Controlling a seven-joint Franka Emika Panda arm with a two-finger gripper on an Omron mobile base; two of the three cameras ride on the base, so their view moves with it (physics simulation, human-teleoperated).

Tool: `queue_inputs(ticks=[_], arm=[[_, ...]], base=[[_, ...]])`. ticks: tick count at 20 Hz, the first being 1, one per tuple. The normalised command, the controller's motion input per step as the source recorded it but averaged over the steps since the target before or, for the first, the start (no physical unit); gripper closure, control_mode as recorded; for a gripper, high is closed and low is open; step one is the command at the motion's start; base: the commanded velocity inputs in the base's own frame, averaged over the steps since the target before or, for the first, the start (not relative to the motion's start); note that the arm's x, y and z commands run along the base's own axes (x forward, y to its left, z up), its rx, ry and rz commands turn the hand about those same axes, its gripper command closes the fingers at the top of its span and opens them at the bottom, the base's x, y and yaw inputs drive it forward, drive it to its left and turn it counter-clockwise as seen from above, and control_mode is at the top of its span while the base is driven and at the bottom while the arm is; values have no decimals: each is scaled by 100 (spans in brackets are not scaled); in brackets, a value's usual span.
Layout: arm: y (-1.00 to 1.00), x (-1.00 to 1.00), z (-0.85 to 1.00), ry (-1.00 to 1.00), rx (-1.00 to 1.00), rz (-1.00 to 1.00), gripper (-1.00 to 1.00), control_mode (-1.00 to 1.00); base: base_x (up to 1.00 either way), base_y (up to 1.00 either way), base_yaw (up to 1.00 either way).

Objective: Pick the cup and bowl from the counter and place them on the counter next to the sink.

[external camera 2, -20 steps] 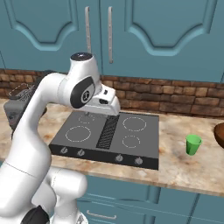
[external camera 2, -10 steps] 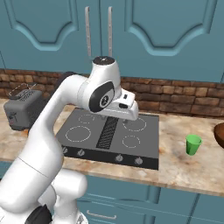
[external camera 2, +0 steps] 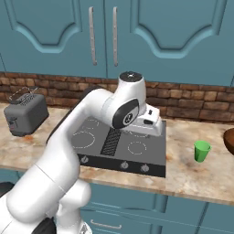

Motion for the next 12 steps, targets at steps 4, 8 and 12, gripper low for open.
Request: queue_inputs(ticks=[4, 8, 12], arm=[[-62, 12, -3, 0, 0, 0, -100, -100], [-65, 41, -11, 0, 0, 0, -100, -100], [-48, 69, -13, -1, 0, 4, -100, -100]], base=[[0, 0, 0], [0, 0, 0], [0, 0, 0]])
